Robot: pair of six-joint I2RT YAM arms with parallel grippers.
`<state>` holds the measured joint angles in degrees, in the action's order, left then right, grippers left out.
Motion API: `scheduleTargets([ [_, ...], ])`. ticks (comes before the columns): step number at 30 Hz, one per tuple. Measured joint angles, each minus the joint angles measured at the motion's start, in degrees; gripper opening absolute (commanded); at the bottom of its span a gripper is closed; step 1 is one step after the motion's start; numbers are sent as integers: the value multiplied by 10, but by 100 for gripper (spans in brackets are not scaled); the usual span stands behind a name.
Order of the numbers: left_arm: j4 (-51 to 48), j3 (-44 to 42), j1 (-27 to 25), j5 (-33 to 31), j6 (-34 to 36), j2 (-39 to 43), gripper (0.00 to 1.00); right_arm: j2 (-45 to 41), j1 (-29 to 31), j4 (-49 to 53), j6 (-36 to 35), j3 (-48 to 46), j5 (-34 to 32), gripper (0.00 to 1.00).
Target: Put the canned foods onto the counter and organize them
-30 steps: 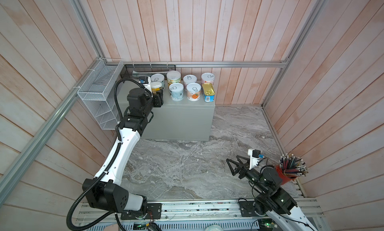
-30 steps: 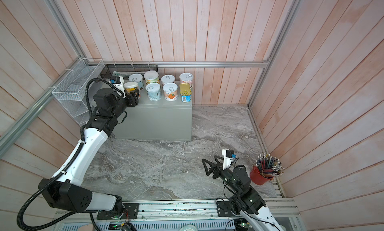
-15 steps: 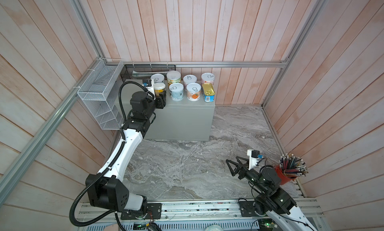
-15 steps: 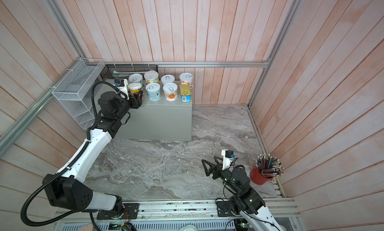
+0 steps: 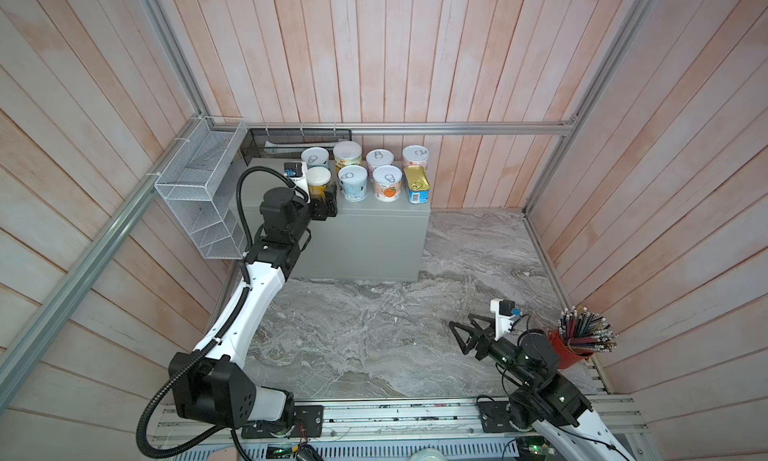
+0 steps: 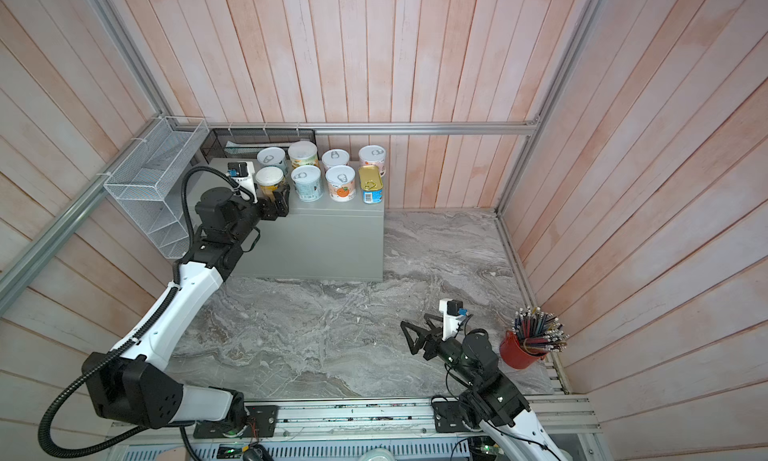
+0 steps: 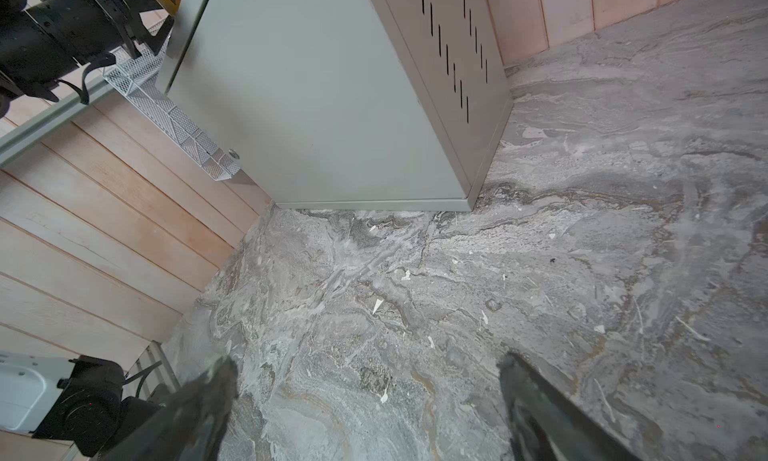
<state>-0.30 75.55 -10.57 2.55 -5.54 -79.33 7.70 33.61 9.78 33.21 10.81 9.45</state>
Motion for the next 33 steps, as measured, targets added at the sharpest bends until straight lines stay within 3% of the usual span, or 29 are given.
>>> scheduleTargets([
  [21, -19, -181, -5, -63, 2, 209, 100, 67, 0, -55, -10, 0, 32, 98],
  [33, -46, -296, -7, -75, -48, 291, 100, 256, 0, -205, -70, 25, -6, 98],
])
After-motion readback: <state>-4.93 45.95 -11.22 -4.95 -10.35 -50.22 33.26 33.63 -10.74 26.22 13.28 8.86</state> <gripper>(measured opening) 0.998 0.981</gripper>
